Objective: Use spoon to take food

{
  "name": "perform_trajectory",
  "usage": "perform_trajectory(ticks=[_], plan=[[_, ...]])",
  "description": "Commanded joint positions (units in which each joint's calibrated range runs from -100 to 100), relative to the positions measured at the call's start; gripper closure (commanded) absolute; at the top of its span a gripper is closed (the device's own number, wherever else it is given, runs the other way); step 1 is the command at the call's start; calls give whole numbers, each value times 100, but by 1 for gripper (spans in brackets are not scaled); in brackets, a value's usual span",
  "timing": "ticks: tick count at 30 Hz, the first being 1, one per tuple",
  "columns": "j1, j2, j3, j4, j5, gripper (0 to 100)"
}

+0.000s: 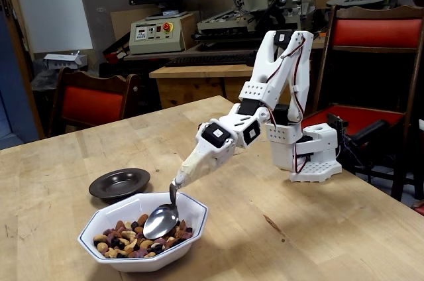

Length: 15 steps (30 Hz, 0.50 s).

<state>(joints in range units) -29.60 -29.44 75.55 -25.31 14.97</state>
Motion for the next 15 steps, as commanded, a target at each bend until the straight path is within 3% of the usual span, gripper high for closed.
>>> perform_trajectory(ticks=[1,15], plan=[[-40,-47,-86,397,10,96],[-100,-132,-112,1543,-5,96]])
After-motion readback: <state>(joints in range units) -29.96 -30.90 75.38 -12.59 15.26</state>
